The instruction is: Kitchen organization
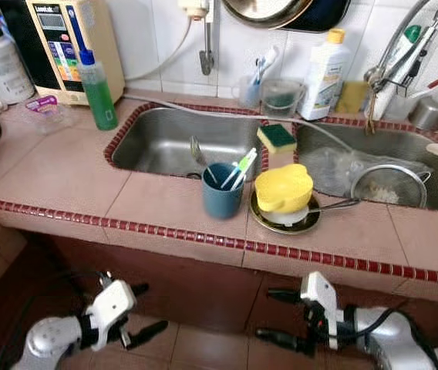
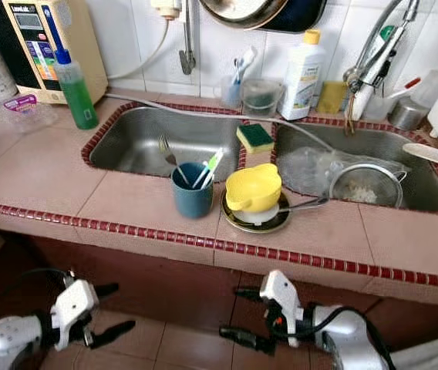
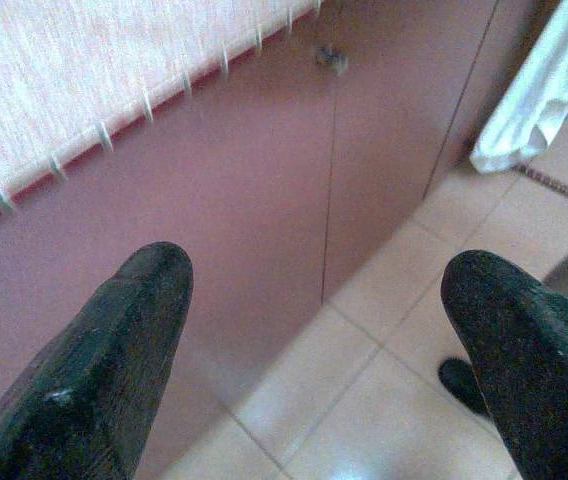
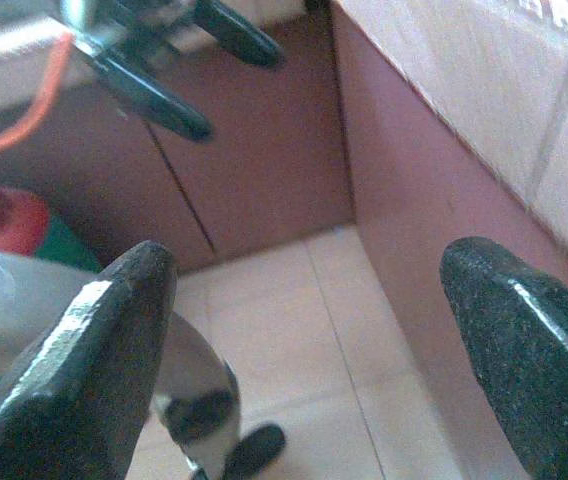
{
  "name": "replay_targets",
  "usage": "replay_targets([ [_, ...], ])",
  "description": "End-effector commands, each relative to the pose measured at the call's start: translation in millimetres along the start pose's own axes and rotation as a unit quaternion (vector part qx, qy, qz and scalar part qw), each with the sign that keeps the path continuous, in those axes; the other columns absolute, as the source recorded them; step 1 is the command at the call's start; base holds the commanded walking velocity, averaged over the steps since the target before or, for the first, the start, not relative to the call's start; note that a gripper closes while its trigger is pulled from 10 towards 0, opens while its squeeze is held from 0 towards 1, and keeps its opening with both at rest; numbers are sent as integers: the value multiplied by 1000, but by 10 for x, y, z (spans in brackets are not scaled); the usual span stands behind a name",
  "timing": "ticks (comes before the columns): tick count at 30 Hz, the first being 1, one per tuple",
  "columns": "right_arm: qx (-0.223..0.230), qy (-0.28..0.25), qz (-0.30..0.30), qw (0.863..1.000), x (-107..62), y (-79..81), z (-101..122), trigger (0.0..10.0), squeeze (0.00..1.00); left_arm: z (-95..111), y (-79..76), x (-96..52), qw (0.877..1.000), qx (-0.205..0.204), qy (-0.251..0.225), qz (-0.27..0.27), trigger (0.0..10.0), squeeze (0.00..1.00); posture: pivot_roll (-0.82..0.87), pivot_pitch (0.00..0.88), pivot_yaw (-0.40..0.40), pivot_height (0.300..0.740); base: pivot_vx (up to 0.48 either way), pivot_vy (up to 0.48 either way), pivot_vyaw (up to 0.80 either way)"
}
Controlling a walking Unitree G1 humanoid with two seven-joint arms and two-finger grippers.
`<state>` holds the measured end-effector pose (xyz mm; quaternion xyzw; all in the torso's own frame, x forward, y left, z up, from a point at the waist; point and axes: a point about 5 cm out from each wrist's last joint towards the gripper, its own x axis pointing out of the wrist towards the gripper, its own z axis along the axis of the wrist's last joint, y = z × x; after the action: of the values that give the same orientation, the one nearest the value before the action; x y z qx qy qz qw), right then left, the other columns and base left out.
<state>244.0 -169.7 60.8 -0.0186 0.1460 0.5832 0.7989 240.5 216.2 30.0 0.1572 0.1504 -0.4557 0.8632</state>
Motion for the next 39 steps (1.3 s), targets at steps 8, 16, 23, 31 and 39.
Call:
replay_targets([
  [8,-22,-107,16,994,4,-32,701,10000,0,580,443,-169,992,-24,-104,59,10000,0,-39,43,3,740,0,0,0],
  [16,-37,-132,23,990,66,-5,928,10000,0,866,595,-241,982,-42,-156,99,10000,0,-37,35,-1,740,0,0,0],
  [23,-49,-185,3,982,217,83,1099,10000,0,942,612,-261,946,-113,-234,193,10000,0,-44,41,5,740,0,0,0],
  [31,-38,-228,-108,967,282,41,1077,10000,0,965,513,-239,938,-92,-236,236,10000,0,-37,56,4,740,0,0,0],
  [39,-6,-293,-279,914,309,-63,1092,10000,0,1007,452,-126,927,-79,-230,285,10000,0,-46,64,19,740,0,0,0],
])
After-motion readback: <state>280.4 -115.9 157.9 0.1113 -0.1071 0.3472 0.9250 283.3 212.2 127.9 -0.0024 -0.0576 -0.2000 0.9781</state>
